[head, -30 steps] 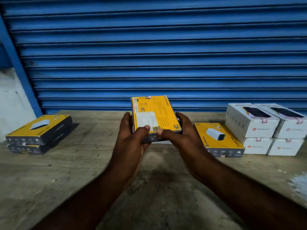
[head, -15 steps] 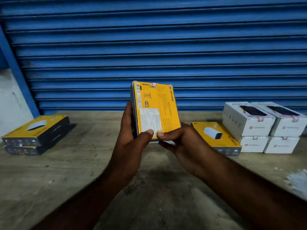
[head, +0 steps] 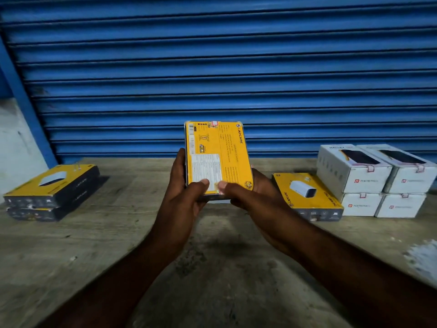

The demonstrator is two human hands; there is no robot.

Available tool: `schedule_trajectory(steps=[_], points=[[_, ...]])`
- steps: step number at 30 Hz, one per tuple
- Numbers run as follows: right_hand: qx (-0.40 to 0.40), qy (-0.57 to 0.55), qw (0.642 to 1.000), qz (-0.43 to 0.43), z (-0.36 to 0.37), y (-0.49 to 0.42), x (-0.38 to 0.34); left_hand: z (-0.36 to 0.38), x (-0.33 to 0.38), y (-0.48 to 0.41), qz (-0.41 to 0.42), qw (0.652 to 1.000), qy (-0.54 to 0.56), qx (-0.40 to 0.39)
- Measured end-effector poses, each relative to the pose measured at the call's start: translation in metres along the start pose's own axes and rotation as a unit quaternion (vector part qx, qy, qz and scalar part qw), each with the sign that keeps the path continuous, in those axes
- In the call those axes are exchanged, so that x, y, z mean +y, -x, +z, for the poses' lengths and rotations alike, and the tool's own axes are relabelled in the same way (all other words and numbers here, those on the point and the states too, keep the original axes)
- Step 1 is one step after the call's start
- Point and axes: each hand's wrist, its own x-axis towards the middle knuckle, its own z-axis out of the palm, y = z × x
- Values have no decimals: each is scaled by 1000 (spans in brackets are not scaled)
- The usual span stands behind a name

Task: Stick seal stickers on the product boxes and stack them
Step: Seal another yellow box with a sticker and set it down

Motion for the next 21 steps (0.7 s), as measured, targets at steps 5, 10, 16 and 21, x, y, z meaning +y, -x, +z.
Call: schedule_trajectory(steps=[5,10,16,21], points=[[28,-68,997,14,-3,2,1,0,-4,1,-23,998,-50,-30],[20,-71,997,15,-4,0,1,-2,-6,1,-19,990,-135,-25],[-9,-78,997,12,-2,0,9,-3,-9,0,-33,991,-128,3],[-21,-7,999,-24,-1,0,16,-7,-7,-3,-45,993,-107,1]])
